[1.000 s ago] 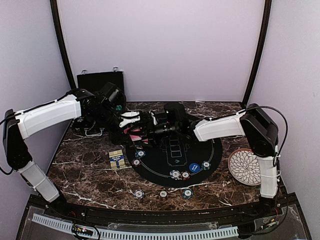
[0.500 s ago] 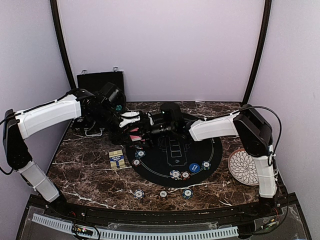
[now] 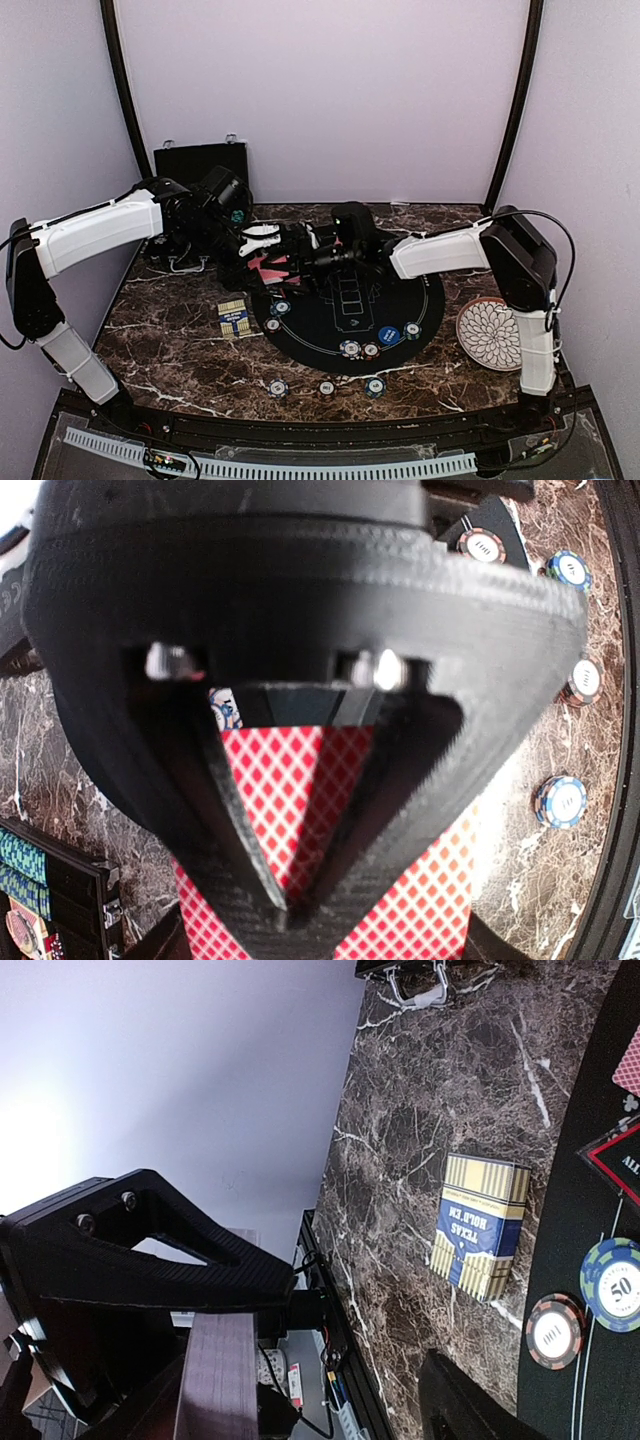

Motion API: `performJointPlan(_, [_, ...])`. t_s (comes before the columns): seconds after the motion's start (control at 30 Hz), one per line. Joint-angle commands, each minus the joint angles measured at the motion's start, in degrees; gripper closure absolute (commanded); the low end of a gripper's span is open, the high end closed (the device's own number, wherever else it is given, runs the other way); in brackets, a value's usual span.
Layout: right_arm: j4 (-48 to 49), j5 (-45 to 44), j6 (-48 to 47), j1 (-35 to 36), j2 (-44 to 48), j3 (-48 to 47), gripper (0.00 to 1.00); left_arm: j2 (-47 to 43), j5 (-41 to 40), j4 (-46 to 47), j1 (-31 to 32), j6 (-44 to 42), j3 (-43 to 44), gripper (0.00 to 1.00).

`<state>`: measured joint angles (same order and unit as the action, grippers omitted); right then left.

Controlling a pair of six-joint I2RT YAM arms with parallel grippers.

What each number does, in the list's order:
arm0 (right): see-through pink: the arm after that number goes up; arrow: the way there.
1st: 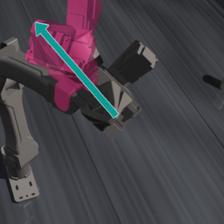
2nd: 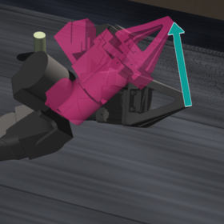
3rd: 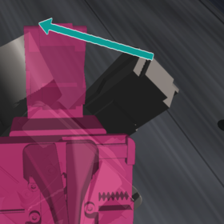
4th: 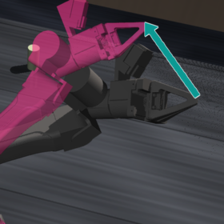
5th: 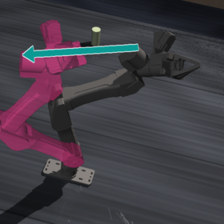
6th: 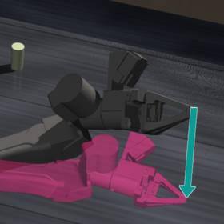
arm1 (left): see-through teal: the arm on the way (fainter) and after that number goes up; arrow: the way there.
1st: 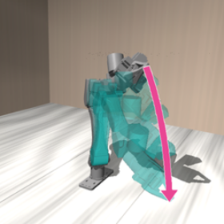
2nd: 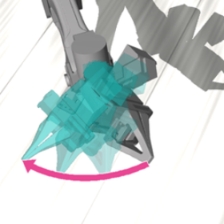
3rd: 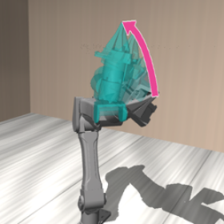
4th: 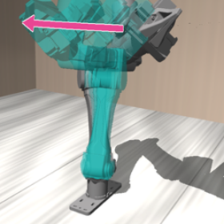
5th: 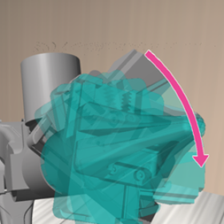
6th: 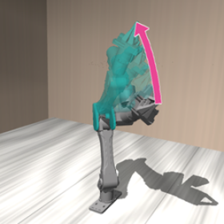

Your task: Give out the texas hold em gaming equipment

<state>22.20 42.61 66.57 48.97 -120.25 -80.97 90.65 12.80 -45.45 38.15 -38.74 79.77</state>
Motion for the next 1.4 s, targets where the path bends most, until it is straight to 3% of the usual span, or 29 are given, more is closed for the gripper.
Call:
performJointPlan(0.0, [-5.37, -1.16, -3.18, -1.19, 2.31, 0.76, 0.27, -3.52, 1.08, 0.06, -0.1, 0.2, 0.91, 1.0])
performJointPlan(0.3, [-6.93, -0.22, -4.2, -1.72, 6.11, -0.47, 0.31, -3.53, 0.95, 0.19, -0.09, 0.07, 0.42, 1.0])
performJointPlan(0.63, [-6.02, 1.77, -3.23, -2.12, 7.3, -0.71, 0.46, -3.25, 0.86, 0.04, -0.1, 0.09, 0.48, 1.0])
performJointPlan(1.37, [-3.83, 3.78, -1.16, -2.08, 10.68, 2.01, 0.94, -2.77, 0.48, 0.22, -0.07, 0.09, 0.04, 1.0])
